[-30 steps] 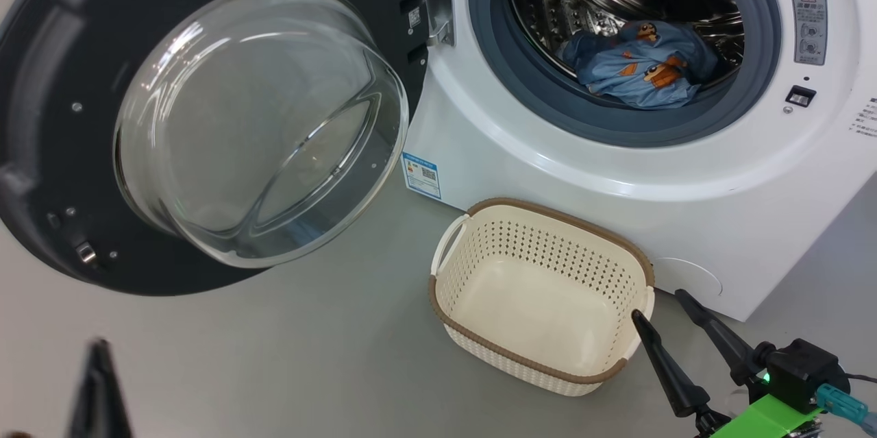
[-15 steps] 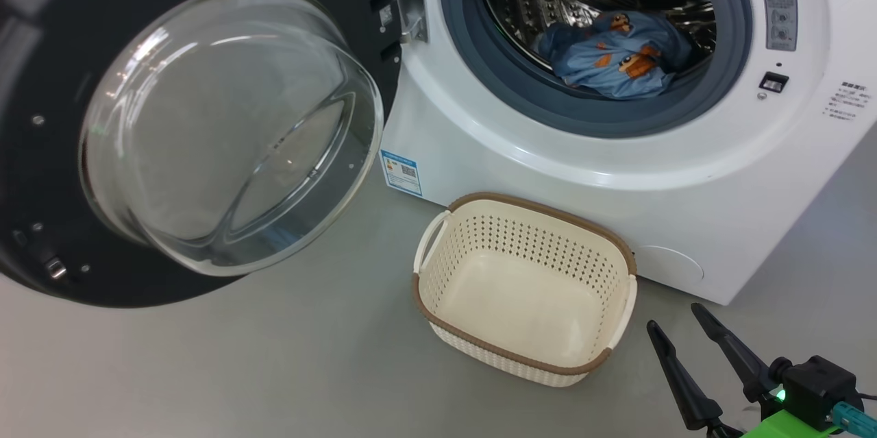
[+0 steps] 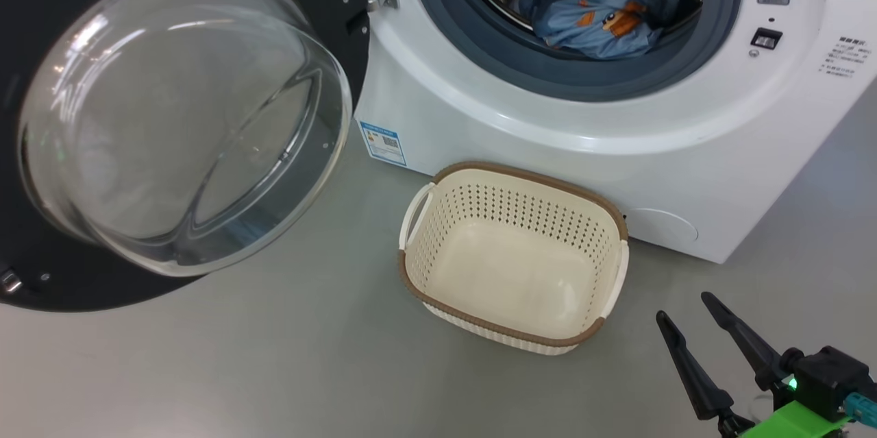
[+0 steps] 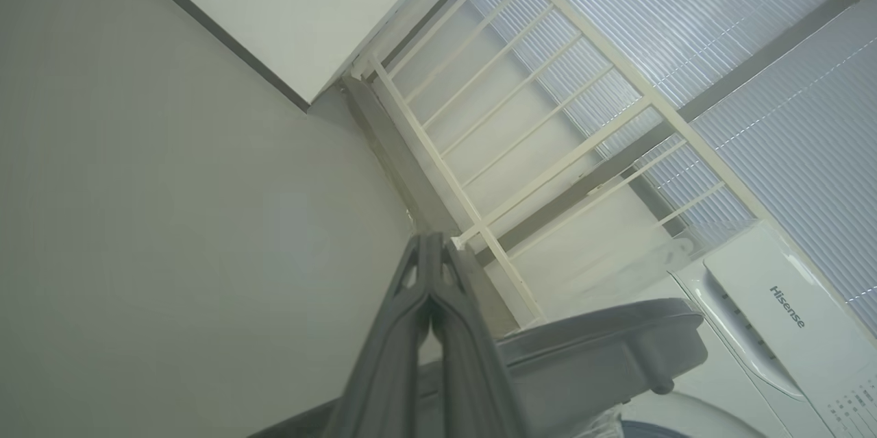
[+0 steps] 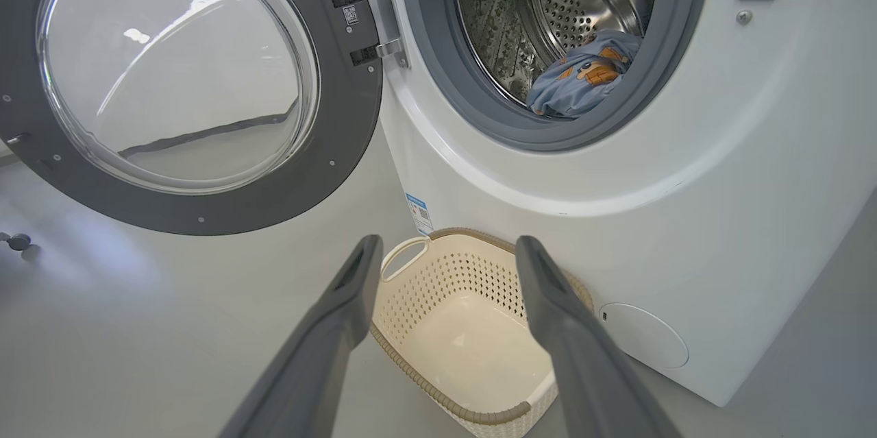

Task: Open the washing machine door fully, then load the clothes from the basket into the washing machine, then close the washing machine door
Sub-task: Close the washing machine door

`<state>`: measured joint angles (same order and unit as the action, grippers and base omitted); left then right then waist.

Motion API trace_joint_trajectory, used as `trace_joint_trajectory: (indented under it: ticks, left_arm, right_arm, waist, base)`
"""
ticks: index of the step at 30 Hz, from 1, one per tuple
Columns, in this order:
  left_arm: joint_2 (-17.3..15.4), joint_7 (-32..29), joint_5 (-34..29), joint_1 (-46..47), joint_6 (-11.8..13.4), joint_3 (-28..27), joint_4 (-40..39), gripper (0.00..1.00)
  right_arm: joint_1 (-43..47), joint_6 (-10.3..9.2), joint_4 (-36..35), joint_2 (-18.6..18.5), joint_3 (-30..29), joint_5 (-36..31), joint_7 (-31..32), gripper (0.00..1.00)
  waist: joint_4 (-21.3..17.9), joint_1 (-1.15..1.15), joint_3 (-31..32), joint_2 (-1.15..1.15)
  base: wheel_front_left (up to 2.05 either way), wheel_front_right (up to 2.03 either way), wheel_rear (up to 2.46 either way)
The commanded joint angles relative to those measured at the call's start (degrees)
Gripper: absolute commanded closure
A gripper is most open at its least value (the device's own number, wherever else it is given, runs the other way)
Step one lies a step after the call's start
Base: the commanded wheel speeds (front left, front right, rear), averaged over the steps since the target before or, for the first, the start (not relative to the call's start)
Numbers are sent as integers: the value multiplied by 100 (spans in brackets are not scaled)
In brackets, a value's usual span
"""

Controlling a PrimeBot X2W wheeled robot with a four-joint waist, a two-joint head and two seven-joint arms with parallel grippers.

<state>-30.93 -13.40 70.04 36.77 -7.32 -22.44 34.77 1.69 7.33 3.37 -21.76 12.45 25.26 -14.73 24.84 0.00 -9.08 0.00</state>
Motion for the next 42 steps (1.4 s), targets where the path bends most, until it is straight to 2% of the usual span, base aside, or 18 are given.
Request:
trace_joint_trajectory:
  ticks: [1, 8, 16, 20, 31, 42]
  left_arm:
    - [-440, -75, 38, 194, -16, -97, -106, 100]
    - [-658, -1192, 579, 414, -16, 200, 226, 100]
    - [-791, -1760, 734, 436, 51, 343, 422, 100]
    - [-744, -2039, 848, 353, 93, 376, 363, 100]
    - [-650, -3007, 1177, -89, 232, 535, -329, 100]
    - [-732, -3981, 1558, -566, 312, 639, -1247, 100]
  right_arm:
    - [-175, 16, -163, -111, 126, -23, -27, 0]
    - [-220, 16, -198, -201, 114, -4, -27, 0]
    - [-246, 16, -226, -254, 84, 10, -27, 0]
    - [-233, 16, -223, -245, 61, 16, -27, 0]
    - [-240, 16, -169, -127, 43, -1, -27, 0]
    - [-208, 16, -130, 48, 21, -12, -27, 0]
  waist:
    - [-54, 0, -86, 0]
    - [-83, 0, -277, 0]
    - [-118, 0, -386, 0]
    - [-116, 0, -376, 0]
    - [-107, 0, -228, 0]
    - [-178, 0, -18, 0]
  base:
    - [0, 0, 0]
    - [0, 0, 0]
    - [0, 0, 0]
    - [0, 0, 0]
    - [0, 0, 0]
    - [0, 0, 0]
